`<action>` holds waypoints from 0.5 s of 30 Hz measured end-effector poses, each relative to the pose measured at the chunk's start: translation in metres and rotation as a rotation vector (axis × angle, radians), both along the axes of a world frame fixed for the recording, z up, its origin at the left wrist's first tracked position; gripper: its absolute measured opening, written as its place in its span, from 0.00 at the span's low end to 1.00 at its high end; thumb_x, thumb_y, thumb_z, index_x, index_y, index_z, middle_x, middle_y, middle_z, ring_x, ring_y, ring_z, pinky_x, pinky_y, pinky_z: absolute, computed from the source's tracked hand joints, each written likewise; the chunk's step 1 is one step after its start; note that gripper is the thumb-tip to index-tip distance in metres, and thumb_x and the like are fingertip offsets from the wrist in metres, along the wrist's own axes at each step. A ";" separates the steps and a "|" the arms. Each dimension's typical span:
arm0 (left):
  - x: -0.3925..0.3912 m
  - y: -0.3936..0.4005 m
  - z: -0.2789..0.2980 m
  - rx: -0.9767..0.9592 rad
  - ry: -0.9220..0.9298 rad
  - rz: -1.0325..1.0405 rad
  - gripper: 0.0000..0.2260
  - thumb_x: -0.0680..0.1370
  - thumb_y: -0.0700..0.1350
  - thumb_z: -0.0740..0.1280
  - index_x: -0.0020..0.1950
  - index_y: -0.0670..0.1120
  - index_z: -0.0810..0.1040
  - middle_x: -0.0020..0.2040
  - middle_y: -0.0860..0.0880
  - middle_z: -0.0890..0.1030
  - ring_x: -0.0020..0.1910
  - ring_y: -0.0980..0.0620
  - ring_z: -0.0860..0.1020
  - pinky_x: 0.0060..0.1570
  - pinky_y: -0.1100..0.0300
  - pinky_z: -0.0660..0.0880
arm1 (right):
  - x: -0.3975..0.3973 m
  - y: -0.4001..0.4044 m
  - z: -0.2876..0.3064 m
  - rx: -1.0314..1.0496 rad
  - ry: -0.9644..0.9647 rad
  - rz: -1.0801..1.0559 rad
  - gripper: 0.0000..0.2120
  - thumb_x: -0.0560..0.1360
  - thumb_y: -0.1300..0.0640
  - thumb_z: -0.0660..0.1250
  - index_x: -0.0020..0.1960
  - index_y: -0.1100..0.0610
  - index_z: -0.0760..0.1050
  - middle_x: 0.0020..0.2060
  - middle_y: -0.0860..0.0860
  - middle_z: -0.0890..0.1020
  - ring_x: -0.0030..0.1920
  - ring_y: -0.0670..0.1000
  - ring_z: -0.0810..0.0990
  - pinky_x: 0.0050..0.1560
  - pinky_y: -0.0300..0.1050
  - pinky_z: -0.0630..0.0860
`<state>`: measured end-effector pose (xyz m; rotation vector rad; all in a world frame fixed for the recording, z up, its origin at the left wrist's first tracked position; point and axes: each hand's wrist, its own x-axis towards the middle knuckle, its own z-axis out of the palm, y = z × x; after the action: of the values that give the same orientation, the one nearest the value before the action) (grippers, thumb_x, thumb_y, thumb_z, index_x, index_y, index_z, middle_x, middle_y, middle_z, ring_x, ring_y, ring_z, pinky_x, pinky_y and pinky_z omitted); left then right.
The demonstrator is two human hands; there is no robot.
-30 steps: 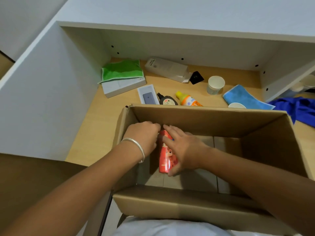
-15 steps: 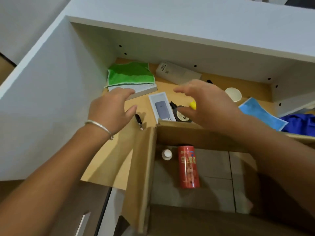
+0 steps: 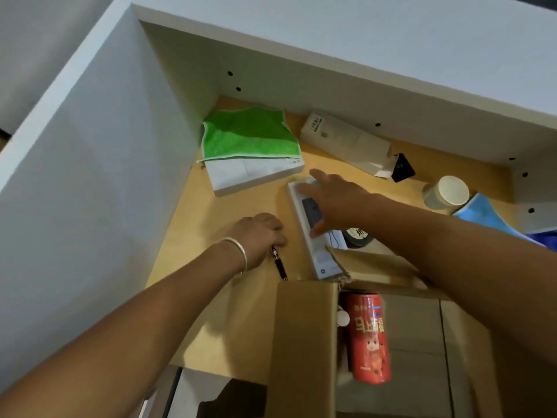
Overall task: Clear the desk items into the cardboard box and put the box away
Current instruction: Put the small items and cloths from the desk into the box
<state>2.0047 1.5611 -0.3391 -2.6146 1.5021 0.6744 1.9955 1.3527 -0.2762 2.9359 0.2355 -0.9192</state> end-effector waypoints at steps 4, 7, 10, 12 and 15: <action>0.001 0.000 -0.006 -0.061 -0.013 0.032 0.14 0.72 0.38 0.67 0.53 0.54 0.79 0.65 0.50 0.72 0.66 0.47 0.68 0.49 0.55 0.69 | -0.001 0.005 -0.023 0.034 0.004 -0.084 0.54 0.63 0.29 0.70 0.77 0.49 0.46 0.76 0.57 0.48 0.66 0.65 0.66 0.60 0.58 0.72; 0.002 0.002 -0.004 -0.042 -0.038 0.054 0.11 0.72 0.38 0.67 0.49 0.51 0.78 0.55 0.49 0.76 0.57 0.45 0.72 0.44 0.55 0.69 | -0.002 0.014 -0.031 0.039 0.000 -0.151 0.55 0.65 0.29 0.68 0.77 0.48 0.40 0.77 0.58 0.41 0.64 0.66 0.69 0.57 0.55 0.73; -0.002 0.005 0.002 0.071 -0.107 0.022 0.08 0.74 0.38 0.65 0.49 0.50 0.76 0.50 0.48 0.77 0.53 0.45 0.73 0.45 0.54 0.68 | -0.002 0.022 -0.035 0.027 -0.008 -0.173 0.54 0.68 0.35 0.69 0.77 0.49 0.36 0.77 0.58 0.38 0.64 0.67 0.69 0.53 0.52 0.73; -0.008 0.007 0.003 0.114 -0.138 0.022 0.09 0.75 0.39 0.65 0.54 0.49 0.75 0.50 0.48 0.79 0.53 0.45 0.74 0.49 0.53 0.68 | -0.001 0.024 -0.035 0.033 -0.022 -0.163 0.53 0.69 0.40 0.71 0.77 0.49 0.37 0.76 0.58 0.39 0.63 0.67 0.69 0.49 0.50 0.72; -0.012 0.015 0.008 0.146 -0.123 0.051 0.13 0.77 0.39 0.62 0.59 0.50 0.74 0.53 0.48 0.78 0.54 0.45 0.74 0.47 0.54 0.68 | 0.000 0.025 -0.029 0.082 -0.076 -0.142 0.51 0.68 0.42 0.72 0.77 0.47 0.41 0.76 0.55 0.41 0.63 0.66 0.67 0.47 0.52 0.75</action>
<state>1.9931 1.5756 -0.3311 -2.5420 1.3048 0.5915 1.9956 1.3778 -0.3052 3.0896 0.0634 -0.8299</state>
